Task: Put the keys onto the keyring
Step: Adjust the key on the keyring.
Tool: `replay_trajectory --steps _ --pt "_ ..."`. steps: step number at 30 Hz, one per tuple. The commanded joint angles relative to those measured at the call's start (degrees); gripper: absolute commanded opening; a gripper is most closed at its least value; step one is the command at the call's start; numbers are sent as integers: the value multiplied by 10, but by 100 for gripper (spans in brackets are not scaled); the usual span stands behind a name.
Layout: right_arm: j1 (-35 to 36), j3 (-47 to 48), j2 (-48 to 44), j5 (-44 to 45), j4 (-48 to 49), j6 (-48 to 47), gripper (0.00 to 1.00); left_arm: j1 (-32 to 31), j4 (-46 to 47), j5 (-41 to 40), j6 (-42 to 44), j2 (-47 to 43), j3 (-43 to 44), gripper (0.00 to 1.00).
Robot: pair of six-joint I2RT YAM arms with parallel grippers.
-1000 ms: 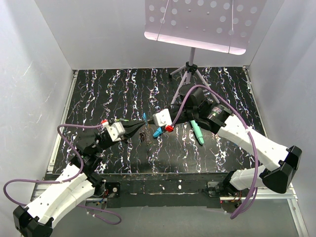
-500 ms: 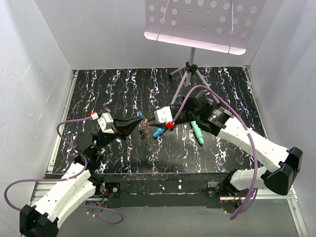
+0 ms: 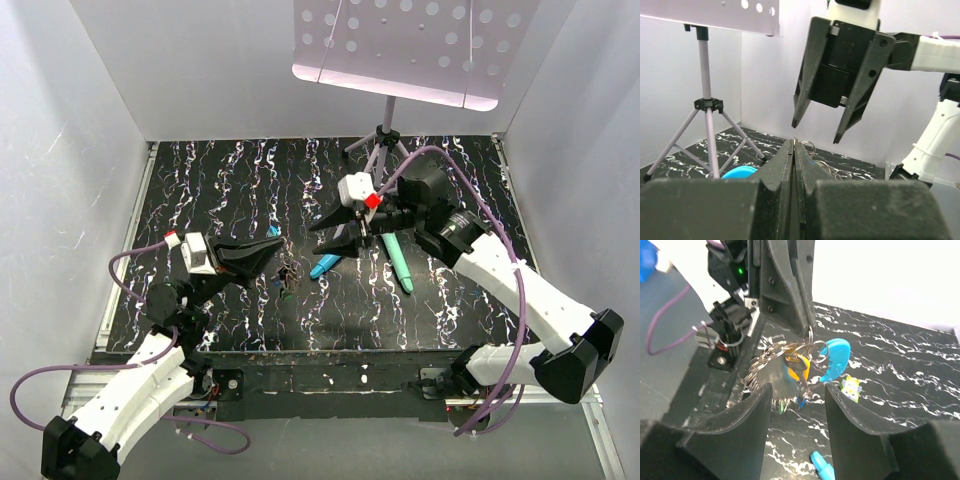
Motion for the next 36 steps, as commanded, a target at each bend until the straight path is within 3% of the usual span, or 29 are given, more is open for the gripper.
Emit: replay_trajectory --steps 1,8,14,26,36 --pt "-9 33 11 -89 102 161 53 2 57 18 -37 -13 6 0" --pt "-3 59 53 -122 173 340 47 2 93 24 -78 -22 -7 0" --pt "18 84 74 -98 175 397 46 2 92 10 -81 -28 -17 0" --pt "51 114 91 26 75 378 51 2 91 -20 -77 -38 -29 0" --pt "73 124 99 40 40 341 43 2 86 -43 -81 -45 -37 0"
